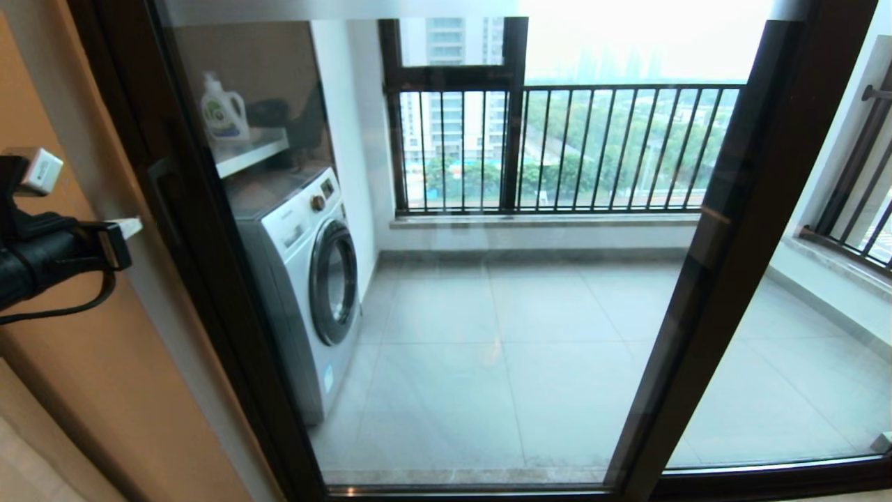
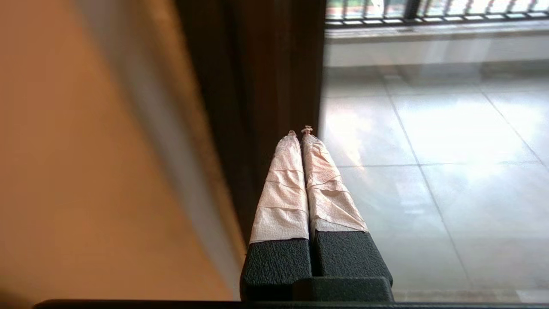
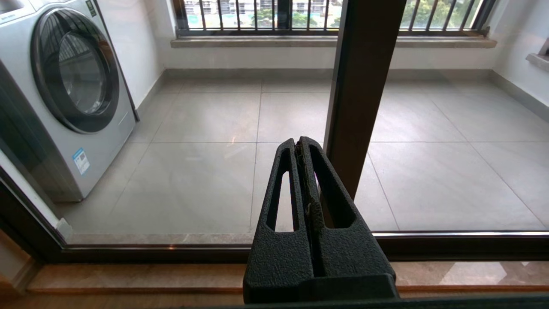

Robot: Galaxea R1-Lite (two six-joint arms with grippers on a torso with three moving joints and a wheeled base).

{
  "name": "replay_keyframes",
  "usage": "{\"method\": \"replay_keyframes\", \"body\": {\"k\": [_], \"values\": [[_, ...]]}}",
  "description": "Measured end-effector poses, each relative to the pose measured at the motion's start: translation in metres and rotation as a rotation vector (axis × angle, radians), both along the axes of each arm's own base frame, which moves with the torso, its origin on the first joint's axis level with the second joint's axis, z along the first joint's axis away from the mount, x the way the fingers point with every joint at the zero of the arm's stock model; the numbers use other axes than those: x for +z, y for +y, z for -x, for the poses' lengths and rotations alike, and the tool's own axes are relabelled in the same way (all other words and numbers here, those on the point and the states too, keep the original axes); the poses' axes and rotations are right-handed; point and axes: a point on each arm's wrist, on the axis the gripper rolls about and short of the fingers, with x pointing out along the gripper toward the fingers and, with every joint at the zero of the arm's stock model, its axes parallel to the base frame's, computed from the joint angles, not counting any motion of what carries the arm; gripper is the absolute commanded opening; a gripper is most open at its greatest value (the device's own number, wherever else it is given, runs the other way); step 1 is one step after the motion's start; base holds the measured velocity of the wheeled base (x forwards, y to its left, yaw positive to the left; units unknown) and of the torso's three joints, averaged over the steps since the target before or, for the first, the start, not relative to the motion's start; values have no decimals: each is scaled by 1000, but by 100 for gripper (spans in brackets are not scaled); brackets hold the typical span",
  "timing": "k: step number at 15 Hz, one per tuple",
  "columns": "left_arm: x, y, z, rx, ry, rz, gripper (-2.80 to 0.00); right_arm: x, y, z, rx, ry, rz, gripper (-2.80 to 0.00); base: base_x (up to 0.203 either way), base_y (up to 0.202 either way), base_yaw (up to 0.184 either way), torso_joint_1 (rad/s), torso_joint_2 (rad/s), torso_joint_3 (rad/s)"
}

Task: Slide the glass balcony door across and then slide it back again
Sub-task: Close the slid door

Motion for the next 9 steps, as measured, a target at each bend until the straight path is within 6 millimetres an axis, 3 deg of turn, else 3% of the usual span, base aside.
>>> {"method": "replay_keyframes", "body": {"k": [3, 5, 9], "values": [[-2, 9, -7, 21, -54, -25, -280, 0, 0, 0, 0, 0, 0, -280, 0, 0, 0, 0, 0, 0], [-3, 16, -22, 32, -90, -43, -280, 0, 0, 0, -1, 0, 0, -280, 0, 0, 0, 0, 0, 0], [-23, 28, -53, 32, -75, -74, -280, 0, 0, 0, 0, 0, 0, -280, 0, 0, 0, 0, 0, 0]]}}
